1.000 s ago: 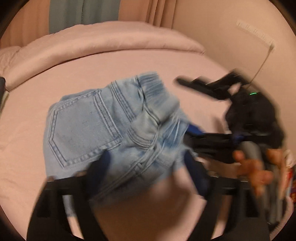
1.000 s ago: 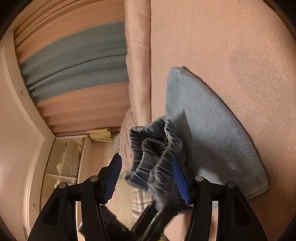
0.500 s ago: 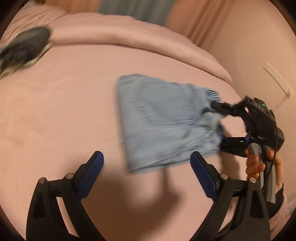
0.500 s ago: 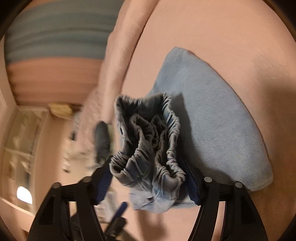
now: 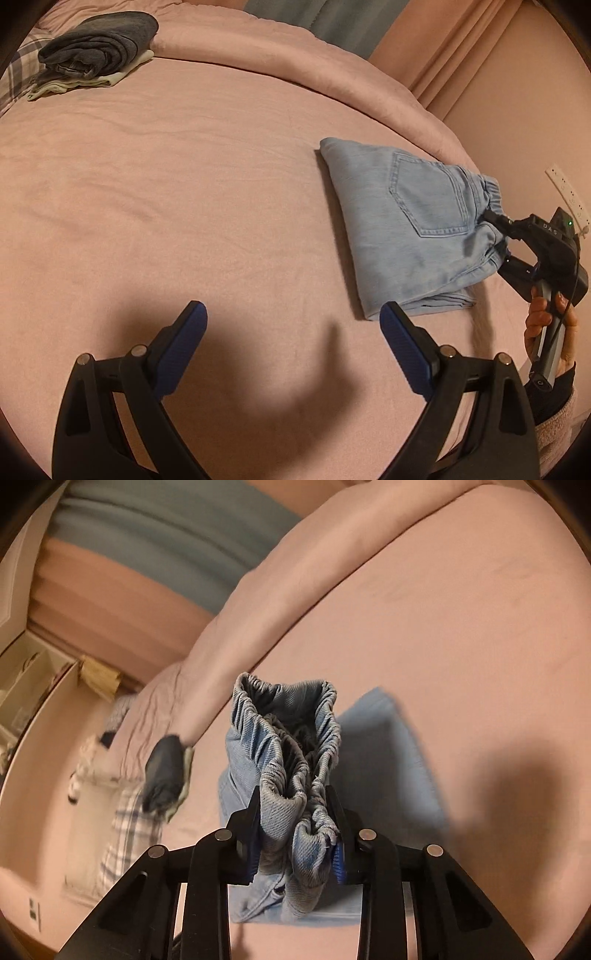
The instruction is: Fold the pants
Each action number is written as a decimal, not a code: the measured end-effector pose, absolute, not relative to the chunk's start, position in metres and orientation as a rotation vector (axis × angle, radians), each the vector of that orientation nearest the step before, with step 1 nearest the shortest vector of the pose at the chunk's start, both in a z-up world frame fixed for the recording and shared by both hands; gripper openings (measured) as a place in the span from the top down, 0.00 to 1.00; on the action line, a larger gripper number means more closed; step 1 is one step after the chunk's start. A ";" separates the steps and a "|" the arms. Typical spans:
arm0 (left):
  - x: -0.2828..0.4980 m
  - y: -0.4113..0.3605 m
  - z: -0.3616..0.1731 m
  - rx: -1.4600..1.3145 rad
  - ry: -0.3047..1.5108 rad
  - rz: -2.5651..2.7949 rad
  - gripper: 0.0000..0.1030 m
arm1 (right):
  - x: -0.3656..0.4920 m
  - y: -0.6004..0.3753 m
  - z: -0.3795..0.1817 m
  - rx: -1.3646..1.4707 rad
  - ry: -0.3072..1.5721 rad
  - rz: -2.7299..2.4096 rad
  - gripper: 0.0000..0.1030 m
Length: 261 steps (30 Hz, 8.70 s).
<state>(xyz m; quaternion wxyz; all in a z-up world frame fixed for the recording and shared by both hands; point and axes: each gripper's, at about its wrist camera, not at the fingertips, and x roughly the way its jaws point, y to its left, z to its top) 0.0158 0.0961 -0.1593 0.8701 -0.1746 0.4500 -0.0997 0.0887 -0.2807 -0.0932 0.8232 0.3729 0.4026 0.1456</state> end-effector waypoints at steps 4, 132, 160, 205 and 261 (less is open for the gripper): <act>0.024 0.092 -0.166 -0.371 0.967 -0.214 0.08 | 0.087 -0.290 -0.131 0.780 0.960 0.222 0.69; 0.077 0.003 -0.160 -0.287 0.926 -0.459 0.61 | 0.077 -0.202 -0.078 0.015 0.884 0.465 0.78; 0.078 -0.018 -0.152 -0.261 0.965 -0.403 0.32 | 0.054 -0.195 -0.113 0.028 0.930 0.305 0.59; 0.085 0.024 -0.161 -0.459 1.020 -0.369 0.12 | 0.022 -0.280 -0.117 0.354 0.913 0.160 0.37; 0.091 0.008 -0.166 -0.404 1.077 -0.396 0.12 | 0.025 -0.287 -0.137 0.489 0.973 0.224 0.31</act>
